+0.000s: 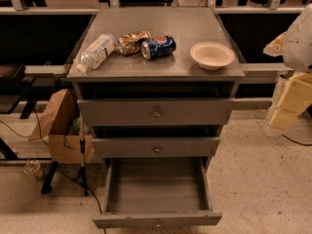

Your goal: Place orange can into bottom drawer

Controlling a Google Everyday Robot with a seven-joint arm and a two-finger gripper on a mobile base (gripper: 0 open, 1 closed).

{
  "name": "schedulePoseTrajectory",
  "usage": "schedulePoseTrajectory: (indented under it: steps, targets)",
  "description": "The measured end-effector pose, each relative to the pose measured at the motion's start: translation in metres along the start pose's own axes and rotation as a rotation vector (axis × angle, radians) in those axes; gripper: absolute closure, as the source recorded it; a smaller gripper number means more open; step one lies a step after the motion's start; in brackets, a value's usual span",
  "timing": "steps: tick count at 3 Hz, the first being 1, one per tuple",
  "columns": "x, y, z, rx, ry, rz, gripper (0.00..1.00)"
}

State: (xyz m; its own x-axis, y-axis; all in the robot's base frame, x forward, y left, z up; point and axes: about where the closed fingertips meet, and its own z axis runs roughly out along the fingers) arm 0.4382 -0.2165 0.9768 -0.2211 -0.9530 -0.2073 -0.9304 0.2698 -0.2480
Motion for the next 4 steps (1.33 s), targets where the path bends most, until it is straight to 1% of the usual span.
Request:
schedulePoseTrajectory:
  steps: [1, 2, 3, 4]
  targets:
    - [0.000, 0.000, 0.000, 0.000, 0.000, 0.000, 0.00]
    - [-0.004, -0.011, -0.022, 0.039, -0.025, 0.039, 0.00]
    - [-0.022, -0.037, -0.056, 0.104, -0.083, 0.102, 0.00]
    - [-0.074, -0.068, -0.069, 0.128, -0.195, 0.139, 0.00]
